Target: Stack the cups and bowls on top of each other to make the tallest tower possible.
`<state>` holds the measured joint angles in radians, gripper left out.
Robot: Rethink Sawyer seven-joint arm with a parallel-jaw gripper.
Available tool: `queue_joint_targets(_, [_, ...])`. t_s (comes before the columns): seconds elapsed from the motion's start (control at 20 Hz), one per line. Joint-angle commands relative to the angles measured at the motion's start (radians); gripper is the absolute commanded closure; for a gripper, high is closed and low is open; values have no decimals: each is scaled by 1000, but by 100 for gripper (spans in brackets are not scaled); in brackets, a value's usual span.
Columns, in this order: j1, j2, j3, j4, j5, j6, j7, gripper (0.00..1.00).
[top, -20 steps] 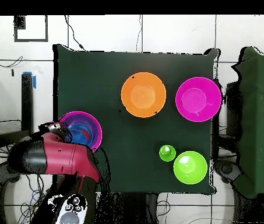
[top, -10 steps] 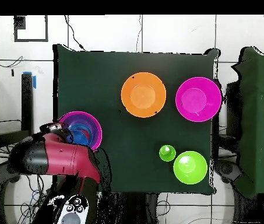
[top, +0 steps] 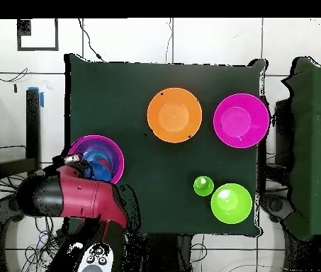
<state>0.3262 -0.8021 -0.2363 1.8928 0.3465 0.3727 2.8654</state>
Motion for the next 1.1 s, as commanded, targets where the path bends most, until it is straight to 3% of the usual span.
queue_joint_targets(0.05, [-28, -6, 57, 110, -21, 74, 46, 100])
queue_joint_targets(1.1, [-81, -1, 85, 142, -28, 60, 28, 100])
